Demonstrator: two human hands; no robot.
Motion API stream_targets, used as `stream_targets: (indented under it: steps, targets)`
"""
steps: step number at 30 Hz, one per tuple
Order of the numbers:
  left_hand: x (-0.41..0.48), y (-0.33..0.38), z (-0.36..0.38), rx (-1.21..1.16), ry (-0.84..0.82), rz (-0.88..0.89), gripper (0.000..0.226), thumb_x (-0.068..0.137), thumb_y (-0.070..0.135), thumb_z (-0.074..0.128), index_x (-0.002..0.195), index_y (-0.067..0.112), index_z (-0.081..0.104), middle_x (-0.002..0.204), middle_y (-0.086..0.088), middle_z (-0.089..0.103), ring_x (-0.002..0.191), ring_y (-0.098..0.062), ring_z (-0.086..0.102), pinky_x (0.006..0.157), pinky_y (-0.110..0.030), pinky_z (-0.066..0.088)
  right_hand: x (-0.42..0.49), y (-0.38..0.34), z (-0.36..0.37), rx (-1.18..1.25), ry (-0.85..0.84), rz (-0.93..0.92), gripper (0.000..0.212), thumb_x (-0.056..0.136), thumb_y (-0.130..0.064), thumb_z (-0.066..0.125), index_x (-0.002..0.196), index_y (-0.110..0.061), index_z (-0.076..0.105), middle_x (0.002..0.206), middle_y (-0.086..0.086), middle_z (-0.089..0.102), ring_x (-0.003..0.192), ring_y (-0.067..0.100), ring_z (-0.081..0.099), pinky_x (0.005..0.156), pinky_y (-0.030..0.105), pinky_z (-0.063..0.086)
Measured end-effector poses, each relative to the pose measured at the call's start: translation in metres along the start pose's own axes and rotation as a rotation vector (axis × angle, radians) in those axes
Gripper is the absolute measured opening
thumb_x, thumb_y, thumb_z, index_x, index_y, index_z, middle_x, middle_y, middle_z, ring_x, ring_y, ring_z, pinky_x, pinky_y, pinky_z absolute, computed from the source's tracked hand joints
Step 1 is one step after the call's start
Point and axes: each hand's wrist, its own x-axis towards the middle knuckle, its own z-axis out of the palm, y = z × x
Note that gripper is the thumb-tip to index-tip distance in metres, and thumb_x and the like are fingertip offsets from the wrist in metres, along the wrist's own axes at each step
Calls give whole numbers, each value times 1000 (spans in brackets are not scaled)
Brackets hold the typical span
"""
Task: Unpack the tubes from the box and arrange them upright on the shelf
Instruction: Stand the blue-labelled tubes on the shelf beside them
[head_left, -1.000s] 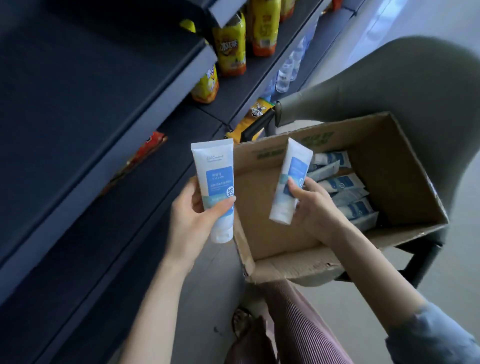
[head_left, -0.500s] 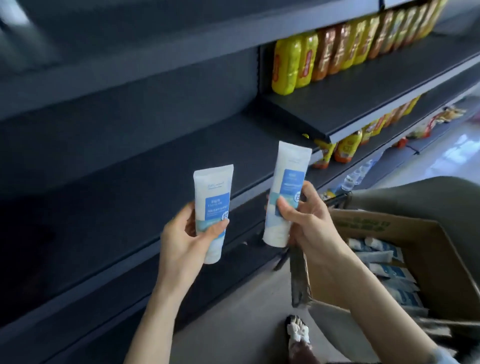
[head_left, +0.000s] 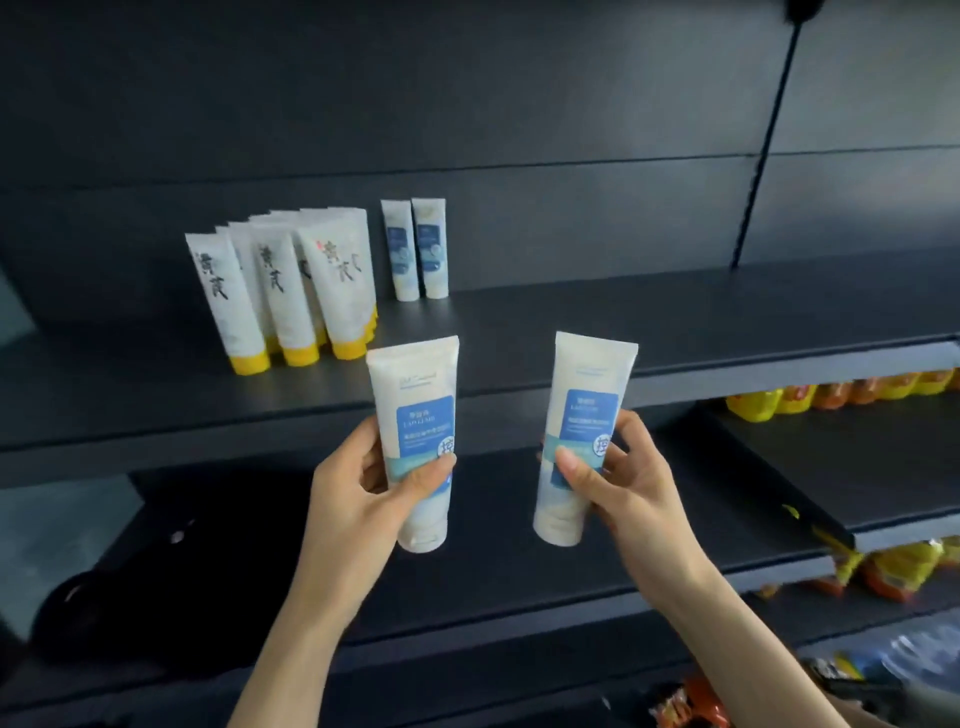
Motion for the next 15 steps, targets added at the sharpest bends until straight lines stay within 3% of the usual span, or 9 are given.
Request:
stream_targets:
  steps: [10,15]
  targets:
    - [58,26,-17,13,151,112,34,66,20,75,99,23,68,96,4,74,87,-10,70,68,-15,53,86,-24,13,58,-108,-88,40,66,-27,75,100,-15,56,97,5,70,86,18,67,69,30,54]
    - [94,28,-2,29,207,122,35,64,22,75,98,24,67,96,8,74,89,-8,69,67,-13,52,147,-39,4,21,-128,-149,38,66,-22,75,98,-15,57,96,2,71,87,18,67,73,27,53]
